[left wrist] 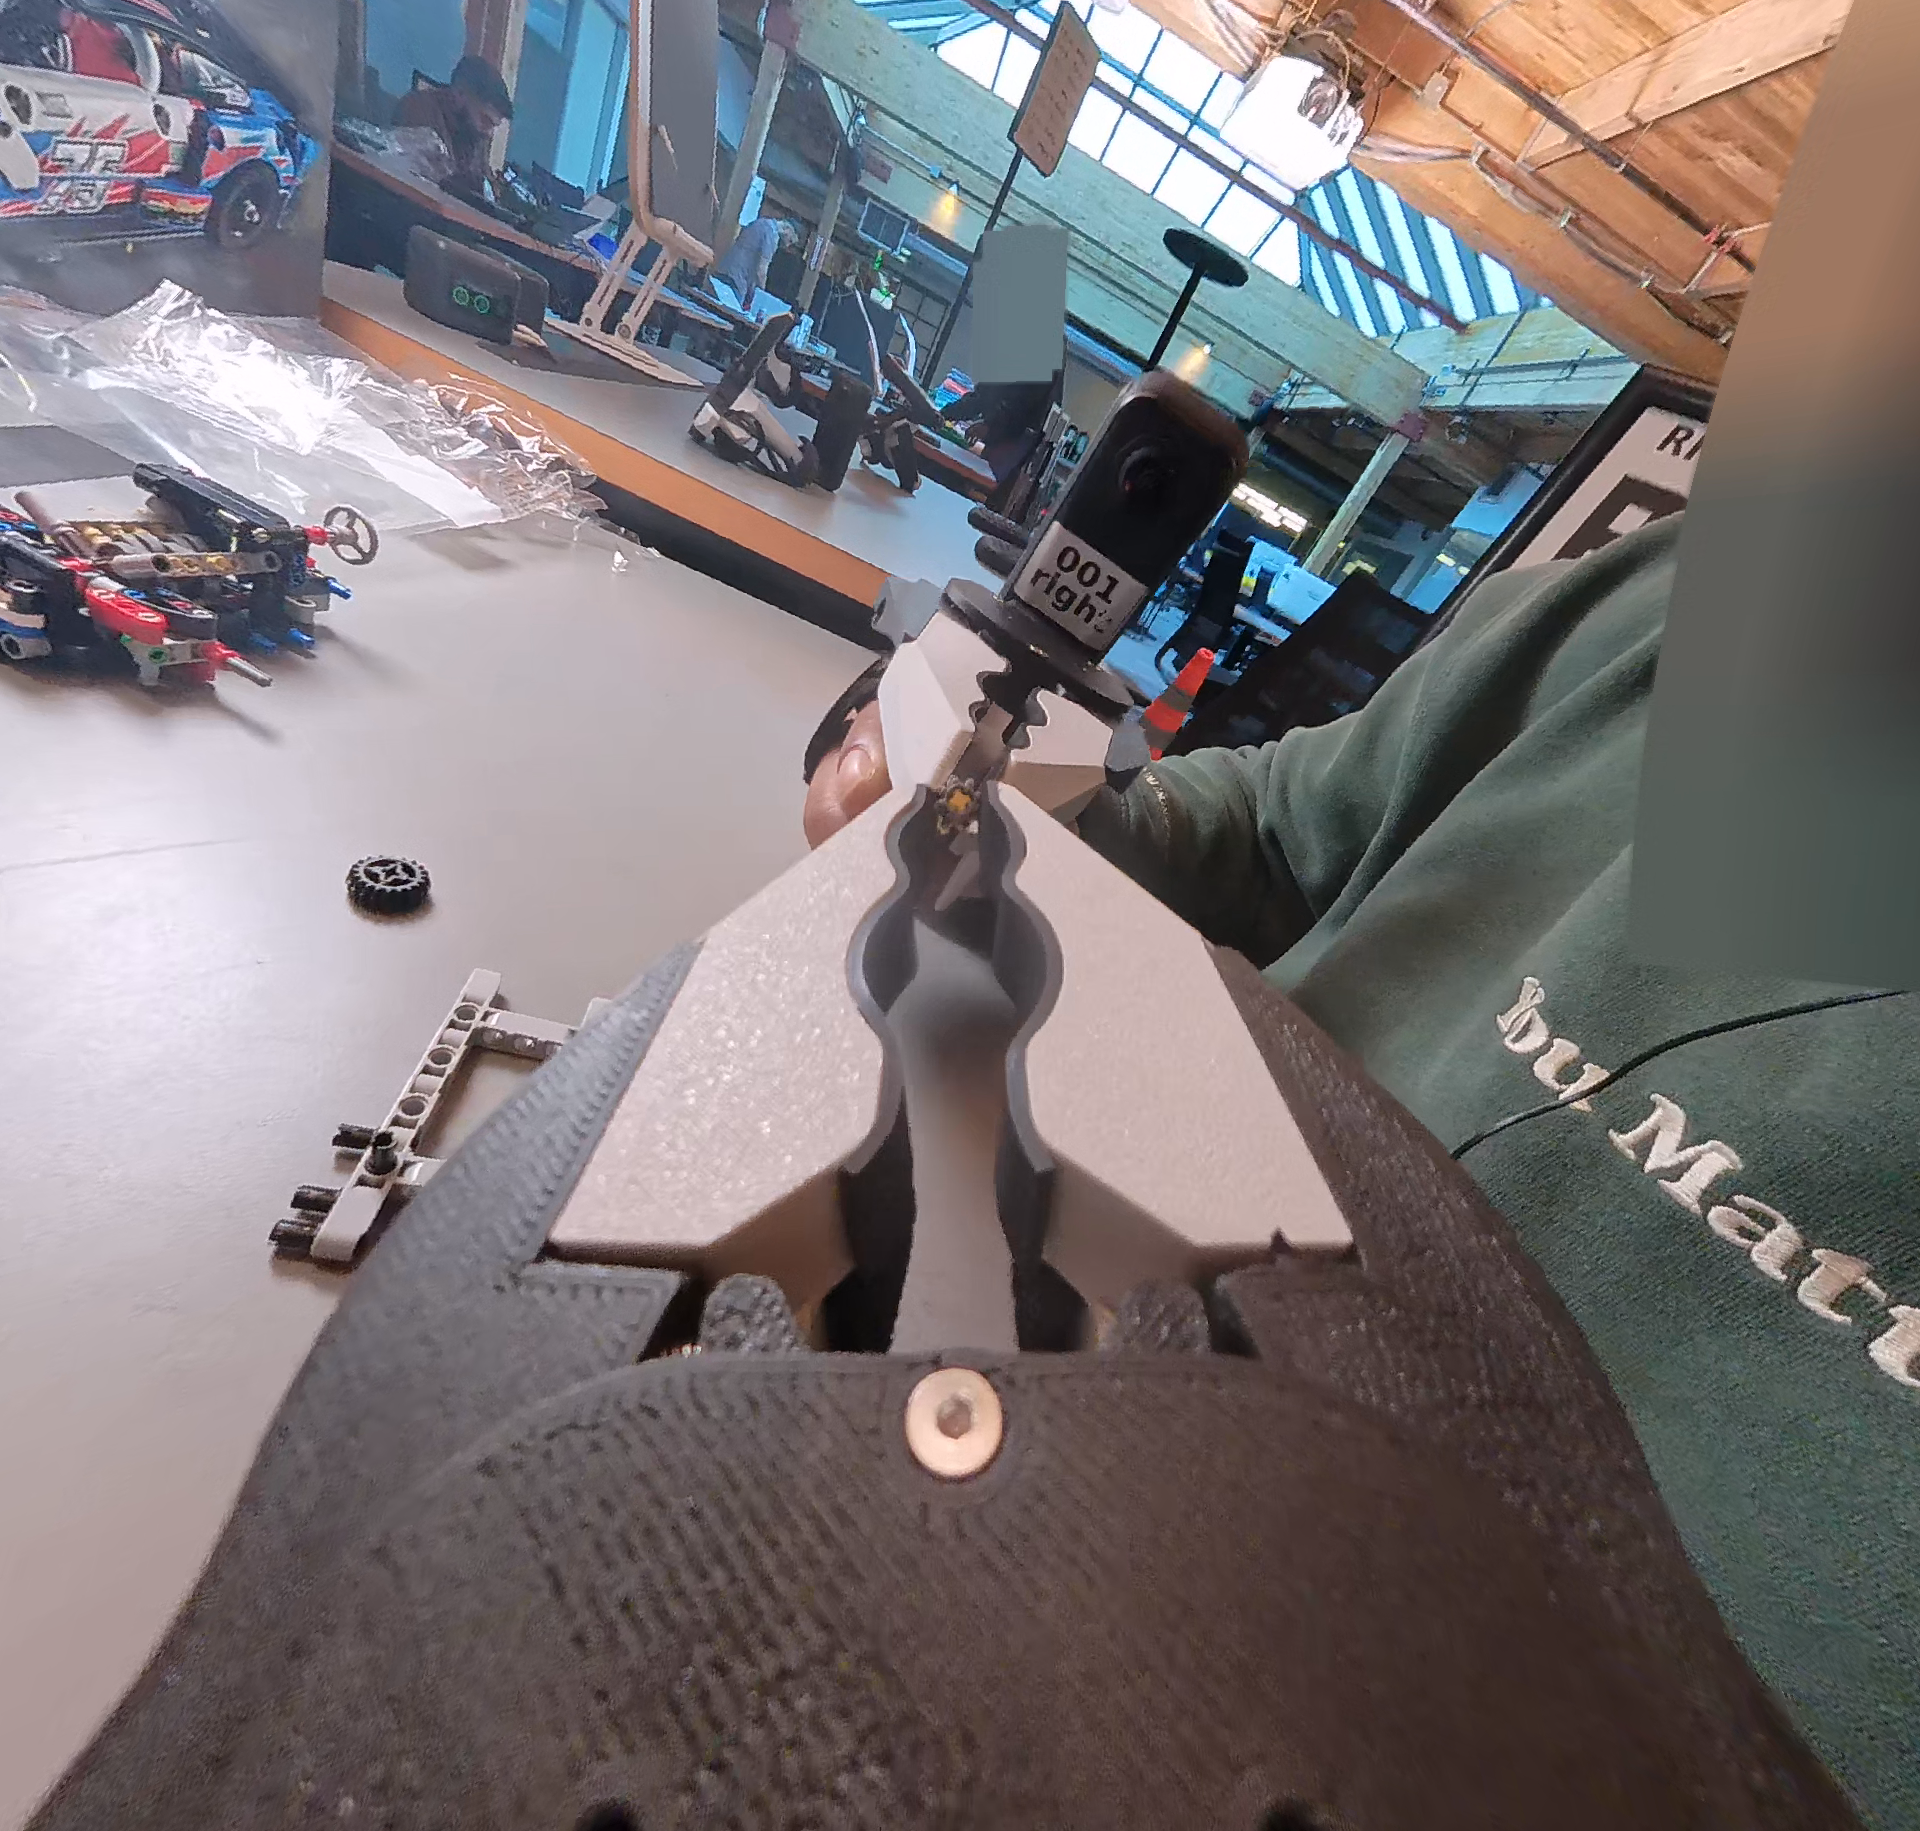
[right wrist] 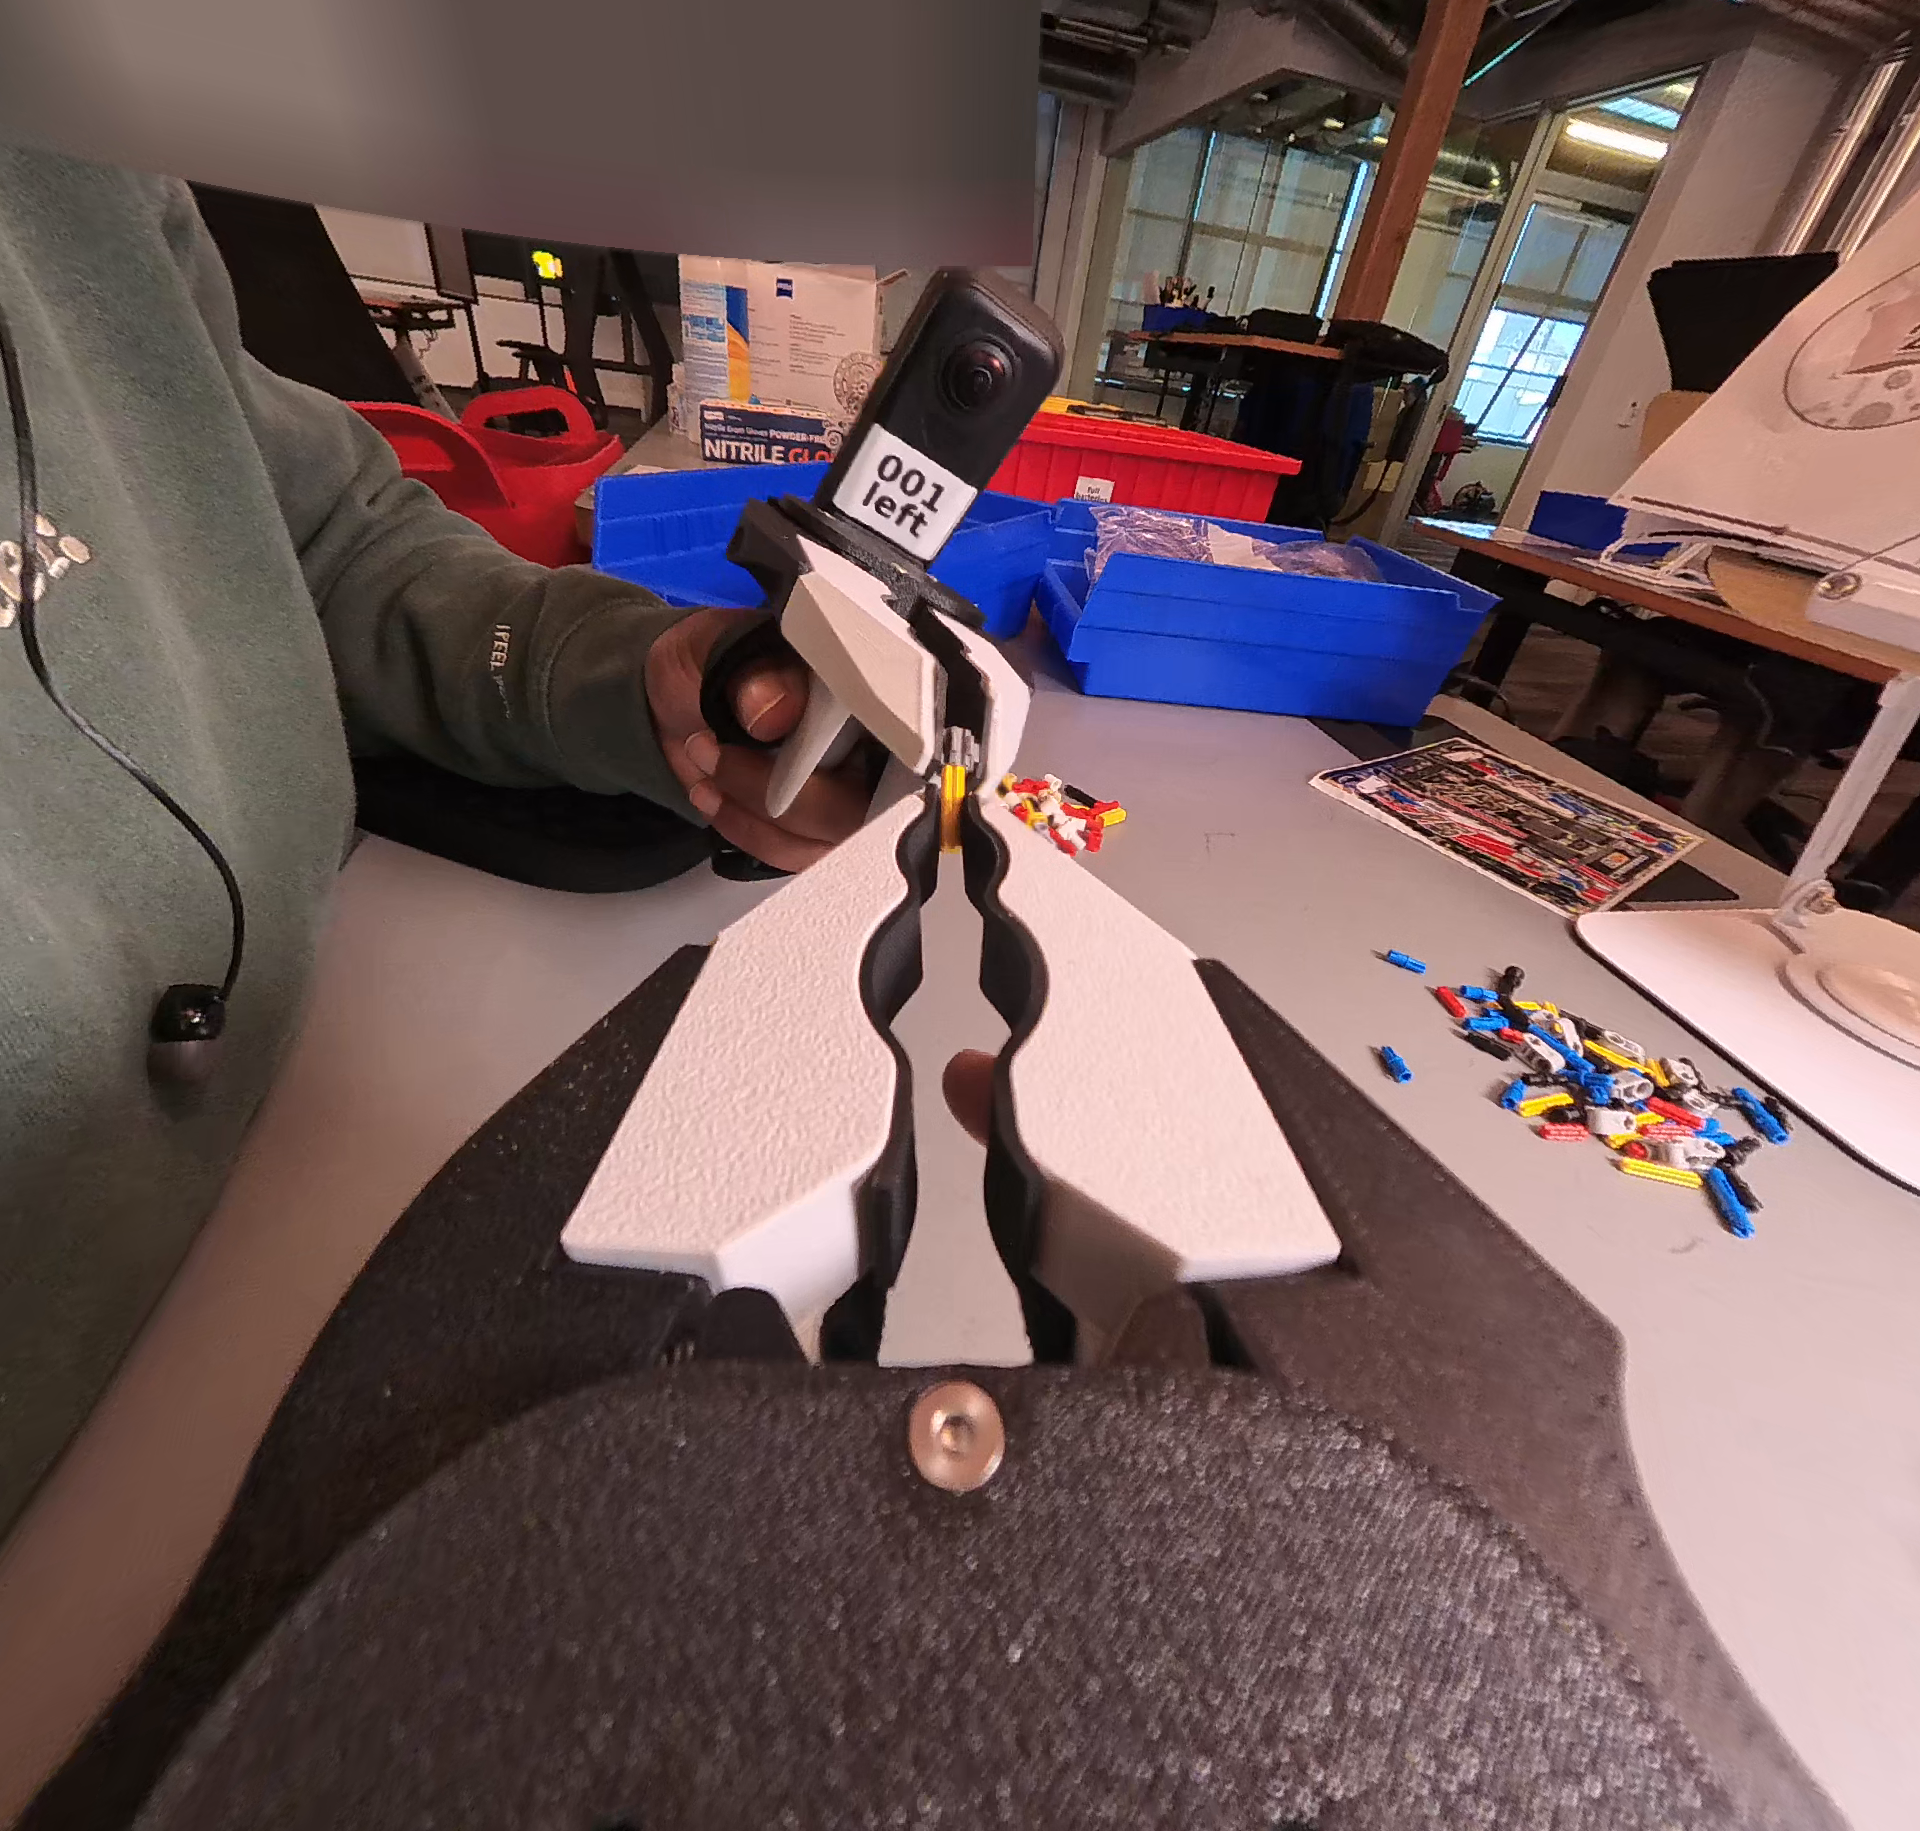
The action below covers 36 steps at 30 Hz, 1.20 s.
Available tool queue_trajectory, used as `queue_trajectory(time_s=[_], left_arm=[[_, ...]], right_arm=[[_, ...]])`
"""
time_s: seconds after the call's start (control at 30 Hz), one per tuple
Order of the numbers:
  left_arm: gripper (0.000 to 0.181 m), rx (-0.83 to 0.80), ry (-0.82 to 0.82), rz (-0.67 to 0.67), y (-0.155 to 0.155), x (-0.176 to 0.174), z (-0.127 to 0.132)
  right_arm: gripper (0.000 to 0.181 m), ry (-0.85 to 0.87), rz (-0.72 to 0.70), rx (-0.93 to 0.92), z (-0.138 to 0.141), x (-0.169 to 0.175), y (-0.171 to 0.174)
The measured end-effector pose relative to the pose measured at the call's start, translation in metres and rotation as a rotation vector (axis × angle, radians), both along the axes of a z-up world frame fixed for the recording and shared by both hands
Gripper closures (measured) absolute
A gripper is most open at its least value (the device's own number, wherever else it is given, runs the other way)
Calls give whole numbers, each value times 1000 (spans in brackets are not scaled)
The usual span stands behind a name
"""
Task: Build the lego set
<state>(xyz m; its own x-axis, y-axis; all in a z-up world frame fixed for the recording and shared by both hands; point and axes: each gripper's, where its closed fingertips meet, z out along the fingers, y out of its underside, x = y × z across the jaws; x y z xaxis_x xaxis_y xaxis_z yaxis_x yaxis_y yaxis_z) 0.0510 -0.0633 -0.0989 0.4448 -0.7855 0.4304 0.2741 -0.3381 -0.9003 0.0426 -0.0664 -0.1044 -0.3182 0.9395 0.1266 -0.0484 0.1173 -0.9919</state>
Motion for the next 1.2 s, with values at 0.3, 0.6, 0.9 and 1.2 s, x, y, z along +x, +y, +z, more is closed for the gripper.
queue_trajectory(time_s=[0.3, 0.6, 0.9, 1.2], left_arm=[[175, -4, -219, -29, -1, -2, 15], [175, 13, -228, -21, -2, -1, 19], [174, 89, -106, 27, -2, -4, 19], [175, 158, -15, 42, -5, -2, 18]], right_arm=[[177, 83, -29, 18, 17, 1, 0], [179, 83, -31, 29, 17, 1, -1], [179, 81, -35, 58, 16, 2, -1], [179, 79, -23, 61, 16, 4, -4]])
